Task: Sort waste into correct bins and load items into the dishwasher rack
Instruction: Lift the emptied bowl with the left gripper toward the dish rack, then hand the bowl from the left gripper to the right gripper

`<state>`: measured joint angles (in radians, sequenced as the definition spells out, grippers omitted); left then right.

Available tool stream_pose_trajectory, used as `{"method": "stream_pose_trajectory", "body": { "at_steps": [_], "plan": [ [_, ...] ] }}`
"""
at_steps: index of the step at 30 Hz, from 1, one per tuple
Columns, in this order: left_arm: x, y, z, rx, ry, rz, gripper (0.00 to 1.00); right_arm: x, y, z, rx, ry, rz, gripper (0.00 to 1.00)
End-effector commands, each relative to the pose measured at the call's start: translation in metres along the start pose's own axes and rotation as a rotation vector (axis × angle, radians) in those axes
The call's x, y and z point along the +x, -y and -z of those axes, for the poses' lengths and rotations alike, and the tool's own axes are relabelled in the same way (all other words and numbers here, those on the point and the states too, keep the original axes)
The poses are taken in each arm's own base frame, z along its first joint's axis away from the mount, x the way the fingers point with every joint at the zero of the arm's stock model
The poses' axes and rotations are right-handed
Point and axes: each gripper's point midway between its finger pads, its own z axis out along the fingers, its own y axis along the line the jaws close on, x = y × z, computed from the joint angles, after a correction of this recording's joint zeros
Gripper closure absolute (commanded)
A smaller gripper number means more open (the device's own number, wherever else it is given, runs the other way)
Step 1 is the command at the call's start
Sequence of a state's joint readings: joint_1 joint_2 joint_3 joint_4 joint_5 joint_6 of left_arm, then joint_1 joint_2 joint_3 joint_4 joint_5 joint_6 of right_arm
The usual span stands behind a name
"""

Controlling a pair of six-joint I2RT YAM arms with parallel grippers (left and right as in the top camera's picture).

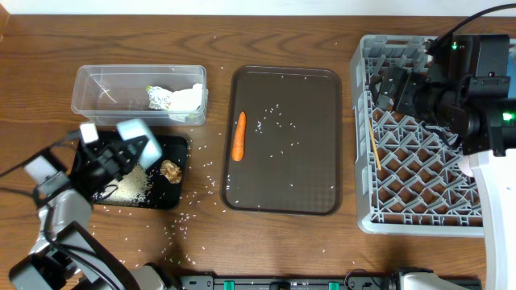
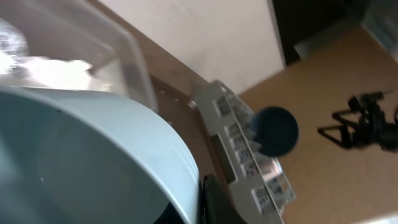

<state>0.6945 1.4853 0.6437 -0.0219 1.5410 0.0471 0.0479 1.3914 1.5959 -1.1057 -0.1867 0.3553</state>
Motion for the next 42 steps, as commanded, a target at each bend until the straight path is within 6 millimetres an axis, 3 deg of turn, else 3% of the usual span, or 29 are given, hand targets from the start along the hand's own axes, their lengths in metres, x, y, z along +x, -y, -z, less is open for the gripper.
{"method": "stream_pose_trajectory", "body": {
  "at_steps": [1,7,12,16,19,27,37,42],
  "plan": [
    [0.001,0.031,-0.028,0.099,-0.09,-0.018,0.94,-0.009,0.006,0.006,0.009,0.034,0.004,0.01],
    [0.001,0.083,-0.091,0.2,-0.205,-0.111,0.94,-0.029,0.036,0.038,0.05,0.151,-0.068,0.01],
    [0.004,0.141,-0.138,0.295,-0.163,-0.211,0.94,-0.041,0.072,0.074,0.116,0.264,-0.154,0.01],
    [0.024,0.168,-0.175,0.317,-0.126,-0.202,0.94,-0.045,0.103,0.096,0.17,0.327,-0.254,0.01],
    [0.044,0.187,-0.2,0.326,-0.111,-0.183,0.94,-0.043,0.114,0.099,0.195,0.328,-0.285,0.01],
    [0.096,0.24,-0.258,0.426,-0.193,-0.165,0.94,-0.041,0.117,0.099,0.194,0.326,-0.328,0.01],
    [0.12,0.27,-0.343,0.566,-0.332,-0.136,0.94,-0.038,0.117,0.098,0.195,0.313,-0.347,0.01],
    [0.145,0.284,-0.375,0.646,-0.403,-0.147,0.94,-0.038,0.117,0.098,0.196,0.313,-0.347,0.01]
  ]
}}
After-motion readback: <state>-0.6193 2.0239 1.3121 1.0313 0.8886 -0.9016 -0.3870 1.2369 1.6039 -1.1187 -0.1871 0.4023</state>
